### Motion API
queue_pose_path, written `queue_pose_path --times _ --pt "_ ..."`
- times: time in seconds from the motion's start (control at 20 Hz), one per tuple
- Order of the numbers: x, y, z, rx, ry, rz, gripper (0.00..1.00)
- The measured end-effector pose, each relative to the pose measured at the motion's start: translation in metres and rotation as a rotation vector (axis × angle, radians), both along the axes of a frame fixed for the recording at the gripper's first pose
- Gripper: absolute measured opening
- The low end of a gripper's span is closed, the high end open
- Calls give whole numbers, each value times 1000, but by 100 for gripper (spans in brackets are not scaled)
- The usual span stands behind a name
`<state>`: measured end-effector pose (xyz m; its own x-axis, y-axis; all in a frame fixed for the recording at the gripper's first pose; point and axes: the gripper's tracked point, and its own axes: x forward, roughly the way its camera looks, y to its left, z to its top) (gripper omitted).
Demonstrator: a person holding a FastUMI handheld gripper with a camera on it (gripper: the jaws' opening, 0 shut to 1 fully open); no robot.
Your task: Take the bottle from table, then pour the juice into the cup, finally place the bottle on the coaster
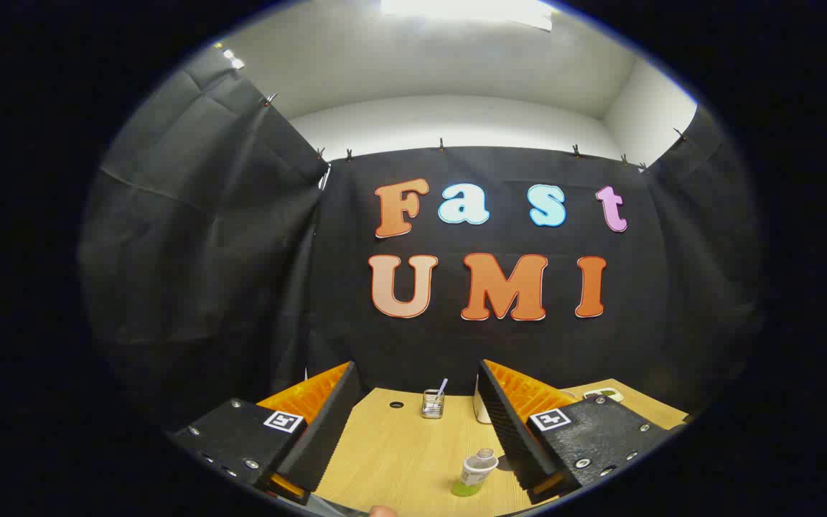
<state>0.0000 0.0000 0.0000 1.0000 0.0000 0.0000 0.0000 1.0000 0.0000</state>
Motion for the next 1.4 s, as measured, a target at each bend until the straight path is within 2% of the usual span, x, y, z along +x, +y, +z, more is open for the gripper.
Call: queue_pose_path --times 0.3,0.5,0.7,1.1,1.2,1.4 --pt "9 19 -4 1 1 18 99" --pt "14 7 -14 30 14 -14 99" --pt "16 -1 -20 2 34 -46 99" --pt "23 -1 -30 -25 14 -47 99" --pt "26 -2 -42 -26 16 -64 99" --pt "22 -25 -87 6 102 -101 99"
